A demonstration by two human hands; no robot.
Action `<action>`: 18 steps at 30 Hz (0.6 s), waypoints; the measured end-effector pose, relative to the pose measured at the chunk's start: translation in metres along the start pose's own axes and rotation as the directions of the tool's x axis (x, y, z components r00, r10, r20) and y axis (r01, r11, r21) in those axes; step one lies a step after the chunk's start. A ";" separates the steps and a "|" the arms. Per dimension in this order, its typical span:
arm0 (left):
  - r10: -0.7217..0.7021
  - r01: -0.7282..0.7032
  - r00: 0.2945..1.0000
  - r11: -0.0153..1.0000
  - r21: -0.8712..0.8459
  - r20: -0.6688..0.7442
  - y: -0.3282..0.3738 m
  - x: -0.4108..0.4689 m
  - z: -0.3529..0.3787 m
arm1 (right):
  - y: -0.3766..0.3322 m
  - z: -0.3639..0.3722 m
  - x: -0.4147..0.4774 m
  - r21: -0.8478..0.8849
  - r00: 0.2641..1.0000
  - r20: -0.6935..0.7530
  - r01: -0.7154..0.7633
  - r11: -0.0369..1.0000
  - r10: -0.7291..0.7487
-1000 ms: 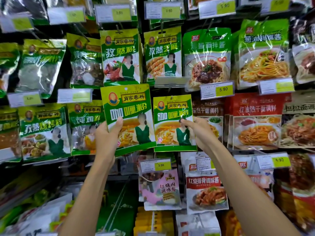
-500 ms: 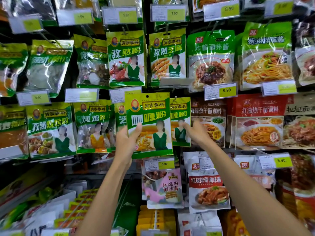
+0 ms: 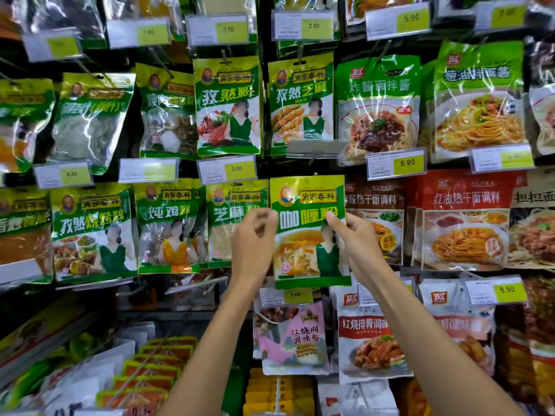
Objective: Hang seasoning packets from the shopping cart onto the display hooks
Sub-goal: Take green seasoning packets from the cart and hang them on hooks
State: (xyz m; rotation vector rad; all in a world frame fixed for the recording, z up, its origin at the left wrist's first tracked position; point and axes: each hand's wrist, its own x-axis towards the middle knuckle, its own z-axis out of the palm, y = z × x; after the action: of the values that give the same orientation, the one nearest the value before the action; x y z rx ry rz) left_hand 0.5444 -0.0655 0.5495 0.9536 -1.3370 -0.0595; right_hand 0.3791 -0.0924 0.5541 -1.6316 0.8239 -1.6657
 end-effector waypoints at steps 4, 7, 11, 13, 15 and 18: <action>0.497 -0.317 0.821 0.805 0.501 -0.279 0.008 0.040 -0.027 | 0.005 -0.007 0.001 0.019 0.999 -0.048 -0.012 1.000 0.012; 0.639 -0.365 0.749 0.616 0.698 -0.173 0.003 0.071 -0.034 | 0.003 -0.008 0.007 0.012 0.997 -0.080 -0.016 1.000 0.017; 0.630 -0.390 0.776 0.506 0.769 -0.021 -0.011 0.090 -0.032 | -0.002 -0.008 0.019 0.020 0.994 -0.108 -0.016 1.000 0.018; 0.629 -0.414 0.777 0.489 0.767 0.018 -0.017 0.093 -0.029 | -0.003 -0.008 0.025 0.020 0.991 -0.133 -0.019 1.000 0.021; 0.643 -0.434 0.765 0.486 0.759 0.026 -0.022 0.094 -0.028 | -0.003 -0.007 0.028 0.011 0.989 -0.142 -0.027 1.000 0.028; 0.661 -0.463 0.749 0.477 0.747 0.041 -0.027 0.097 -0.030 | -0.002 -0.007 0.033 0.026 0.989 -0.134 -0.062 0.998 0.065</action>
State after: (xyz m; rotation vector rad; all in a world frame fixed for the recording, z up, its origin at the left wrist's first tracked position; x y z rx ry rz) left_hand 0.6099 -0.1192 0.6111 1.0487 -1.3810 1.1842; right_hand 0.3714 -0.1179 0.5753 -1.4749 0.9114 -1.7489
